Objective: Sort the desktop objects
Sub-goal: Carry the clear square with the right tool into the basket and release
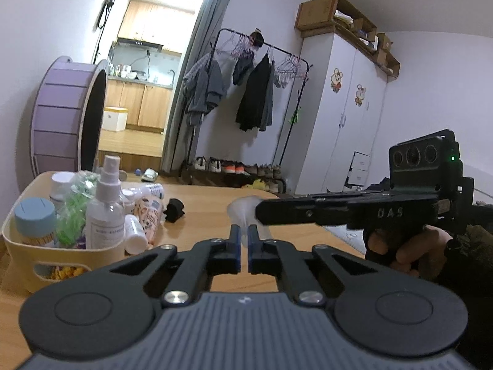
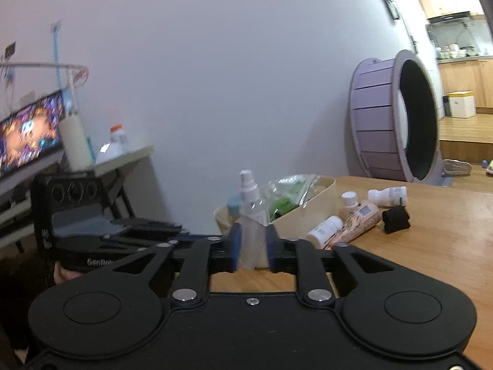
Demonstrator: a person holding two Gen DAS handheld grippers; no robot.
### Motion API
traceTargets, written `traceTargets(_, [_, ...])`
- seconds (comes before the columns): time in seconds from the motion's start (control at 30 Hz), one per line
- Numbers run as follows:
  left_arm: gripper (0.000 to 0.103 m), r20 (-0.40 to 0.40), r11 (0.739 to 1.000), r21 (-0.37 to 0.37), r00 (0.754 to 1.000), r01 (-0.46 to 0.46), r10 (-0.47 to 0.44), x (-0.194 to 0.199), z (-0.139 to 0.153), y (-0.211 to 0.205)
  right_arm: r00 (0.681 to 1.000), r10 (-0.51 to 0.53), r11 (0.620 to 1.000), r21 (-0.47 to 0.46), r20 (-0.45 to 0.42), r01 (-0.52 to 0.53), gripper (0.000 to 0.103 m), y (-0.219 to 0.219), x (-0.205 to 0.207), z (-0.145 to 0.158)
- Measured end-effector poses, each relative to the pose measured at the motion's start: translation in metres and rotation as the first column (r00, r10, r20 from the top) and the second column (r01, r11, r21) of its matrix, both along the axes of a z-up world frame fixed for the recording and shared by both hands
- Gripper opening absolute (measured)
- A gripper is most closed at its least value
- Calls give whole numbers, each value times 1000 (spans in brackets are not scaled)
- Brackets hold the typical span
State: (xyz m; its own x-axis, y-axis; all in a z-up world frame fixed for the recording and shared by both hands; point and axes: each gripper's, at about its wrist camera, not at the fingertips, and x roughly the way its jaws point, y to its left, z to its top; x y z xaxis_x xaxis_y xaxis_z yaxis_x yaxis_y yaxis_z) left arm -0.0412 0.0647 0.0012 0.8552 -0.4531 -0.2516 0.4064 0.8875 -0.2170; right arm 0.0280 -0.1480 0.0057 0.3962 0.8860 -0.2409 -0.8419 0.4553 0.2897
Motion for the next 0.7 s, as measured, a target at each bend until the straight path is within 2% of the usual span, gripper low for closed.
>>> traceTargets(0.03, [3, 2, 1000, 1, 1000, -6, 6, 0, 1, 1, 1000, -15, 1000, 21, -4, 15, 40, -3, 1, 1])
traceTargets(0.1, [3, 10, 1000, 3, 1000, -21, 21, -1, 2, 3, 999, -47, 998, 50, -5, 47, 61, -9, 3, 2])
traceTargets(0.13, [3, 16, 1000, 2, 999, -29, 28, -1, 4, 7, 998, -63, 996, 60, -3, 63, 64, -12, 4, 2])
traceTargets(0.2, [3, 38, 999, -6, 998, -54, 54, -3, 10, 14, 996, -92, 993, 69, -6, 92, 64, -15, 8, 2])
traceTargets(0.33, [3, 85, 991, -30, 987, -133, 135, -9, 25, 32, 988, -154, 986, 71, -4, 154, 80, -18, 13, -1])
traceTargets(0.5, [3, 109, 964, -74, 959, -256, 263, -5, 41, 61, 983, -181, 982, 56, 8, 181, 85, -21, 21, -4])
traceTargets(0.7, [3, 61, 920, -24, 918, -391, 391, 31, 50, 80, 980, -200, 979, 36, -13, 200, 86, -22, 32, -11])
